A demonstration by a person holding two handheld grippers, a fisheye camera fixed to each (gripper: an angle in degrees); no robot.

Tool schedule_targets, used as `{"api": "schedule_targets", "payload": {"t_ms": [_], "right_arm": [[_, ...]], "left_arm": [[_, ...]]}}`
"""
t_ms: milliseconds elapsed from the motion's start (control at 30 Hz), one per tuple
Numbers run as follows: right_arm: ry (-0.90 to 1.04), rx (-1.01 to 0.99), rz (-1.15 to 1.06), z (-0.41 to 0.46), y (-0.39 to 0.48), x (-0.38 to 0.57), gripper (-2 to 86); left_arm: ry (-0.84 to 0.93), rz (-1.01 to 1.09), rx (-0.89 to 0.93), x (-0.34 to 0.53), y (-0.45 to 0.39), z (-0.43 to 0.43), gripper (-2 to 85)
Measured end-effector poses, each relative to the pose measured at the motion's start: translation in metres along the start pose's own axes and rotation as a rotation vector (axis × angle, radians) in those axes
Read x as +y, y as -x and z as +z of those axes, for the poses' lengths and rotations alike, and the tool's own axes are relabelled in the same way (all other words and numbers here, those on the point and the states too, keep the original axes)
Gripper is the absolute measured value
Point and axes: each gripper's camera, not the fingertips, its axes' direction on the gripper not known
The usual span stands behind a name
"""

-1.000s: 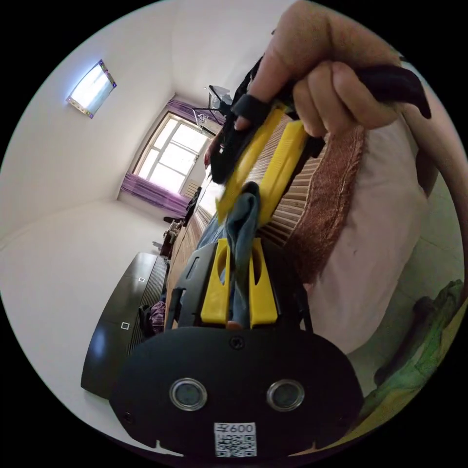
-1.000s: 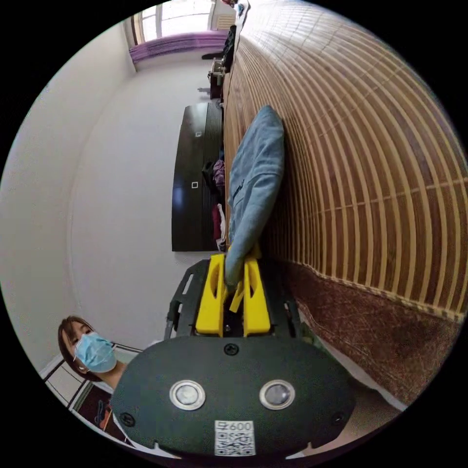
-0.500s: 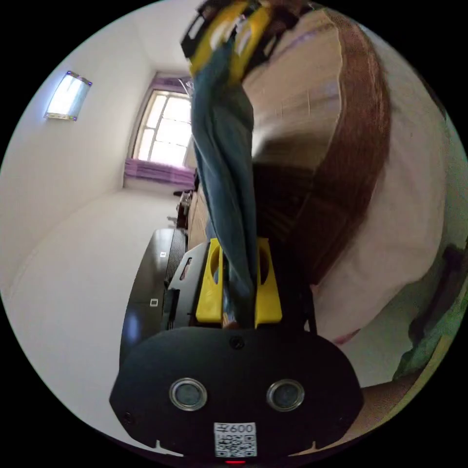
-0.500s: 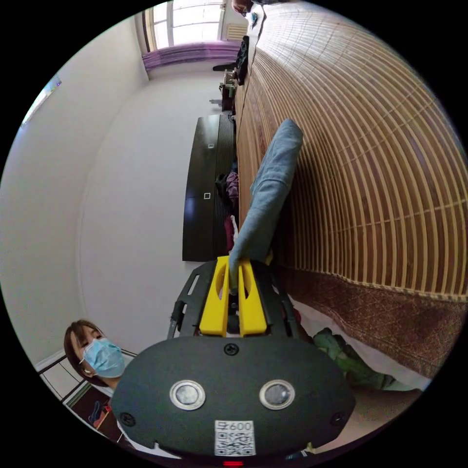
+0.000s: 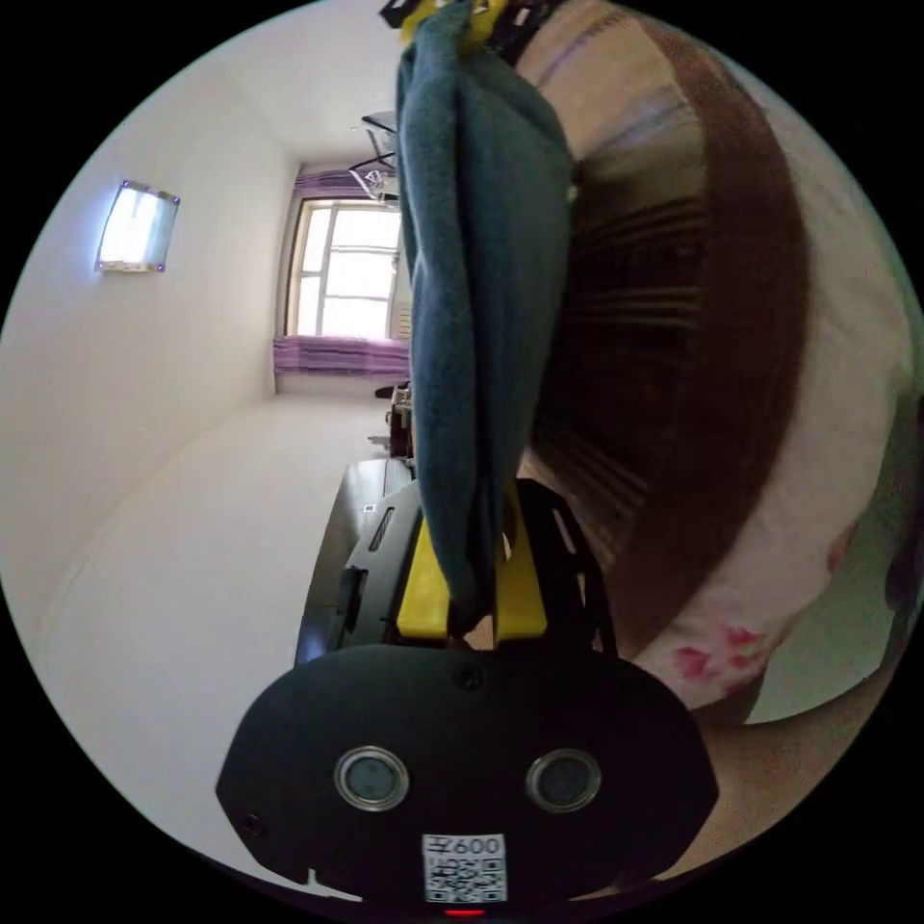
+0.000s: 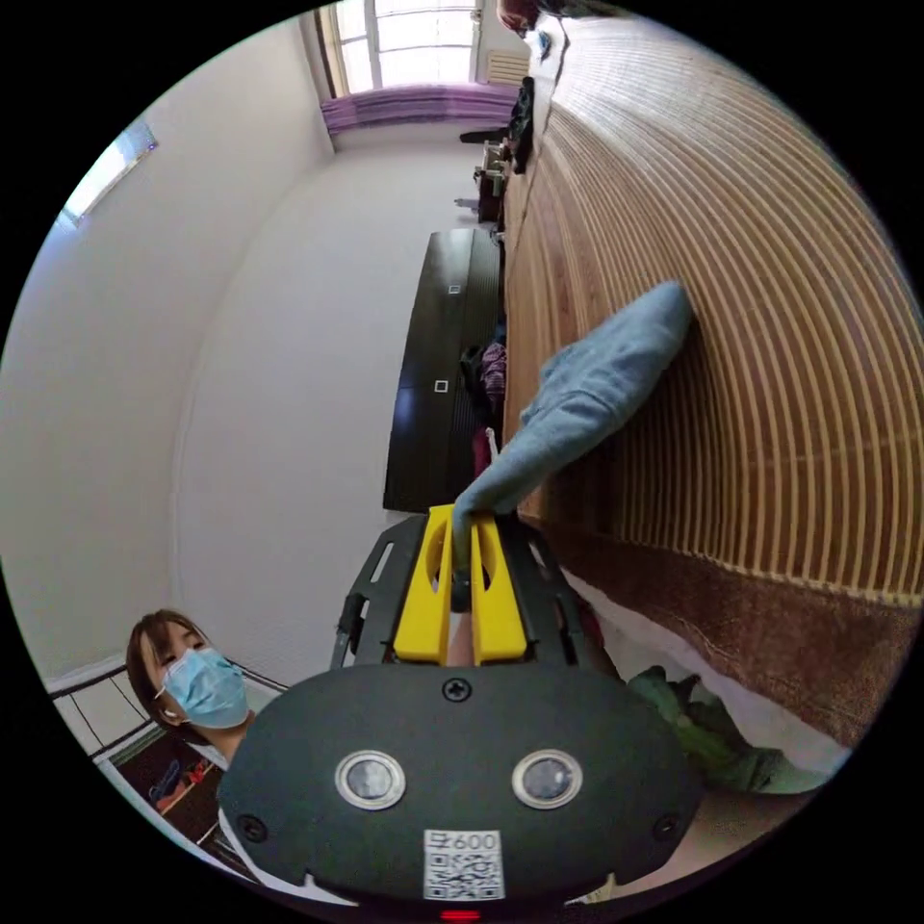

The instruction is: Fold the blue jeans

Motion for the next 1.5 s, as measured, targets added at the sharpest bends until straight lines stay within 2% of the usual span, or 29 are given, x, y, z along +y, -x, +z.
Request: {"api": "schedule_targets", "payload": {"t_ms": [167,300,400,533,600,700,733,867,1033,1167,1233,1367,1500], "right_arm": [[-0.038,-0.093,-0.246,0.048,0.106,-0.013,-0.8],[-0.015,-0.119,-0.310,0.082,0.144,0.002,-0.8],[0.041,-0.080,-0.297,0.115,0.149,0.032,-0.8],[0.119,-0.066,-0.185,0.155,0.127,0.106,-0.8],[0.134,-0.064,-0.119,0.170,0.117,0.136,-0.8],[0.152,-0.037,-0.064,0.202,0.110,0.163,-0.8],[0.152,-0.042,-0.066,0.215,0.112,0.167,-0.8],[0.134,-0.034,-0.154,0.258,0.139,0.163,-0.8],[0.097,0.003,-0.232,0.293,0.168,0.174,-0.8],[0.037,-0.034,-0.207,0.314,0.172,0.201,-0.8],[0.016,-0.029,-0.200,0.321,0.176,0.208,-0.8],[-0.014,0.008,-0.229,0.338,0.202,0.228,-0.8],[-0.060,-0.003,-0.281,0.340,0.233,0.246,-0.8]], "left_arm": [[-0.039,-0.132,-0.144,-0.013,0.101,0.002,3.2],[-0.040,-0.127,-0.231,-0.006,0.108,-0.011,2.4],[-0.031,-0.048,-0.195,0.016,0.077,-0.029,2.5],[-0.042,0.121,-0.174,0.066,-0.003,-0.090,4.9],[-0.073,0.169,-0.113,0.089,-0.027,-0.116,5.7],[-0.107,0.197,0.073,0.107,-0.046,-0.131,6.2],[-0.112,0.203,0.110,0.110,-0.054,-0.128,6.3],[-0.118,0.185,0.024,0.107,-0.076,-0.107,6.4],[-0.140,0.184,0.015,0.102,-0.100,-0.092,6.0],[-0.182,0.218,-0.049,0.101,-0.138,-0.097,5.9],[-0.205,0.223,0.003,0.098,-0.148,-0.099,5.9],[-0.241,0.247,0.221,0.090,-0.164,-0.112,5.5],[-0.308,0.275,0.236,0.077,-0.180,-0.128,5.1]]}}
